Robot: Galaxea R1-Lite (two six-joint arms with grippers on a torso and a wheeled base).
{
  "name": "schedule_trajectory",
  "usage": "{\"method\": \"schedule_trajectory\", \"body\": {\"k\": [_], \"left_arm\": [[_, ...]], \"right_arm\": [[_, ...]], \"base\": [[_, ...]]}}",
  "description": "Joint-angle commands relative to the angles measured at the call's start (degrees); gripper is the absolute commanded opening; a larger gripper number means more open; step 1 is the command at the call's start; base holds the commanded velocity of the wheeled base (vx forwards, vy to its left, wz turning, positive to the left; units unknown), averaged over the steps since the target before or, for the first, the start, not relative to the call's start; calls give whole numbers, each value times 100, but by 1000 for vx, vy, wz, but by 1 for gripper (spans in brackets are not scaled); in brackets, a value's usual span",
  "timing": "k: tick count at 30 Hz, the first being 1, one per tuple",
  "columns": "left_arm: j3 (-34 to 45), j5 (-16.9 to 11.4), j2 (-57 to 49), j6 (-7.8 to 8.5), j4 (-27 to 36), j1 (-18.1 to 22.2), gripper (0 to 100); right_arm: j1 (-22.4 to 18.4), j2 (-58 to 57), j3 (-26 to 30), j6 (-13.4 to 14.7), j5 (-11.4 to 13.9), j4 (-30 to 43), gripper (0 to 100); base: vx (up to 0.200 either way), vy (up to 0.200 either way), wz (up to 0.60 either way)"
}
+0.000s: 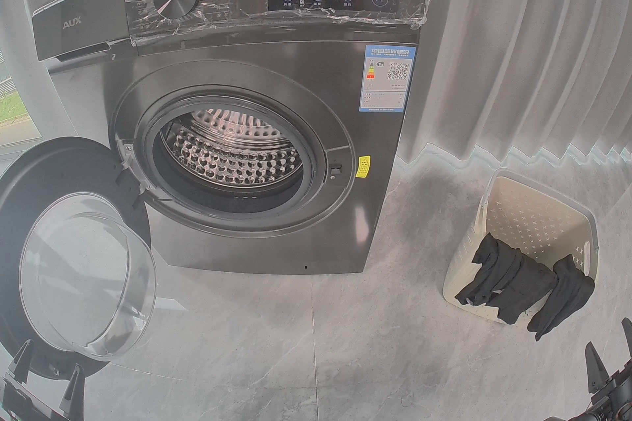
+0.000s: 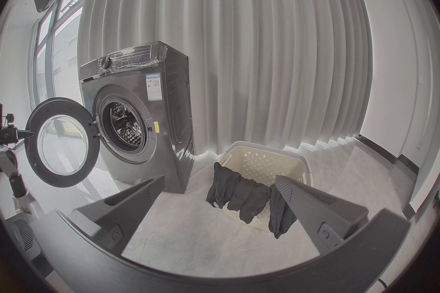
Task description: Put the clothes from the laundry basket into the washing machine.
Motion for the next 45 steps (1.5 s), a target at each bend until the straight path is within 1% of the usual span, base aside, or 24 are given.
{"method": "schedule_trajectory", "body": {"k": [1,4,10,28,34,45], "left_arm": [[101,1,-101,2,-1,2,100],[101,1,-101,2,-1,2,100],[101,1,-101,-6,-1,2,100],[101,-8,-101,2,-1,2,100],[101,-8,-101,2,-1,2,100],[101,1,-101,2,-1,2,100]], "right_arm": [[0,-50,92,-4,2,9,100],[9,-59,92,-4,11,0,100],[9,-59,92,-13,20,0,100],[9,-59,92,-13,20,0,100],[9,-59,92,-13,20,9,100],[9,-59,92,-13,20,9,100]], "base": [[0,0,0],[0,0,0],[0,0,-600],[0,0,0],[0,0,-600],[0,0,0]]}}
